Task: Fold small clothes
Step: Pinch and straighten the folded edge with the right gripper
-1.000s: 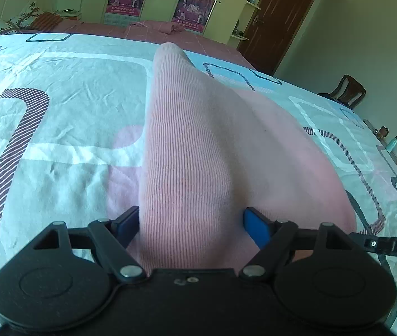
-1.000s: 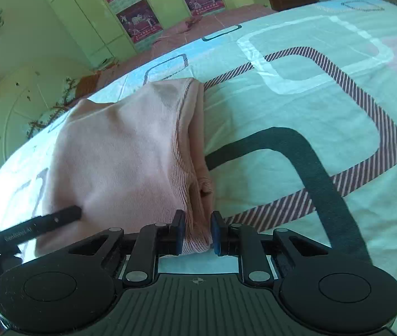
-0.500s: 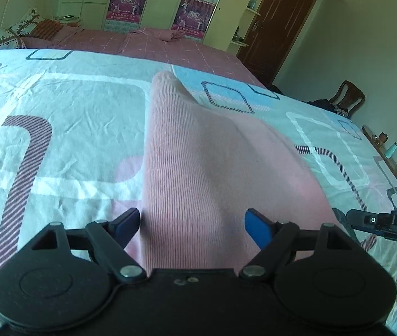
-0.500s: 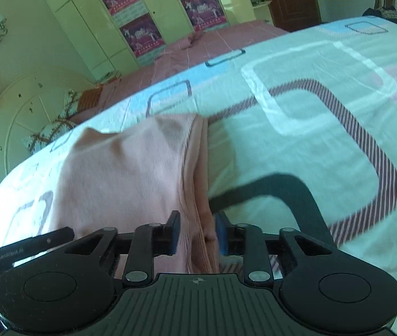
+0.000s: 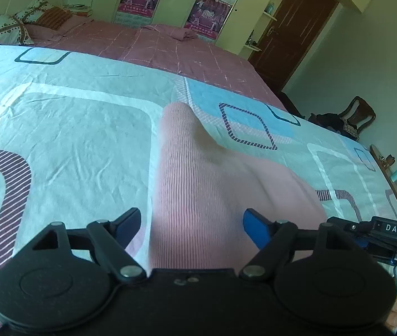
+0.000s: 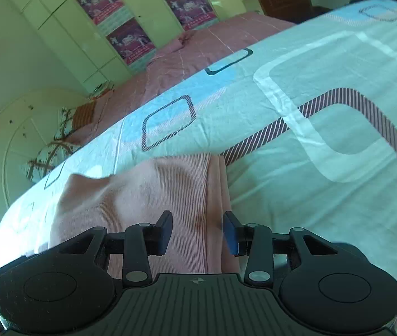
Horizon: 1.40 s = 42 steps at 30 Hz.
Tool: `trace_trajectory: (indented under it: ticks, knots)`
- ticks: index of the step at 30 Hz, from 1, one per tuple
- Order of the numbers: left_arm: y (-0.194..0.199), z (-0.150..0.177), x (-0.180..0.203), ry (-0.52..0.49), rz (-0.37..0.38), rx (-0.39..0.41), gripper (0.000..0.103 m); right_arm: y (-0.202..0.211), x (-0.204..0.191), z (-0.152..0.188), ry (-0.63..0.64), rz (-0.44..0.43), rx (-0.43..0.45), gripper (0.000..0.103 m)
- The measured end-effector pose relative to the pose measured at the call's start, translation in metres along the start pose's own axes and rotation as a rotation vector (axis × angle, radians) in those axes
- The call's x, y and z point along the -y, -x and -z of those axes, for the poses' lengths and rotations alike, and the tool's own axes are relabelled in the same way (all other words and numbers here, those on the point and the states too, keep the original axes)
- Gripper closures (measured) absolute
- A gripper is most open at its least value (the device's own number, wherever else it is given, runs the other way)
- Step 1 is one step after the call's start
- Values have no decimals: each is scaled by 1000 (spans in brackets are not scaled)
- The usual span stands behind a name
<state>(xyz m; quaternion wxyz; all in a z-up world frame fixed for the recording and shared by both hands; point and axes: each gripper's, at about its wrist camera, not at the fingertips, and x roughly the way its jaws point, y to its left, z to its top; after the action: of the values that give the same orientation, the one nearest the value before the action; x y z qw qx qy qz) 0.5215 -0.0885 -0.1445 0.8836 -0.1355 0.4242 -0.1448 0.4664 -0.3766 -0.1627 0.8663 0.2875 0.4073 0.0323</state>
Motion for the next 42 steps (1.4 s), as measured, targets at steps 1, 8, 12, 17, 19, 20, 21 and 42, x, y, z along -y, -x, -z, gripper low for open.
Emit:
trace_trajectory:
  ticks: [1, 8, 12, 17, 19, 20, 21, 42]
  knots:
    - [-7, -4, -3, 14, 3, -7, 26, -8, 2, -6, -19, 1, -10, 63]
    - [-36, -5, -21, 100, 13, -4, 26, -40, -2, -19, 28, 45, -8, 87]
    - [-34, -1, -22, 91, -4, 49, 29, -33, -22, -11, 216, 102, 107, 97]
    - [-43, 2, -14, 46, -35, 72, 26, -57, -11, -2, 256, 177, 74, 97]
    - [-42, 1, -14, 43, -33, 71, 26, -57, -3, -3, 222, 162, 84, 94]
    - [-41, 0, -14, 44, -34, 66, 26, -56, -1, -5, 202, 156, 82, 91]
    - [-40, -2, -12, 41, -38, 62, 25, -53, 0, -7, 185, 150, 88, 89]
    - [-1, 37, 18, -105, -105, 25, 20, -11, -39, 41, 380, 129, 72, 89]
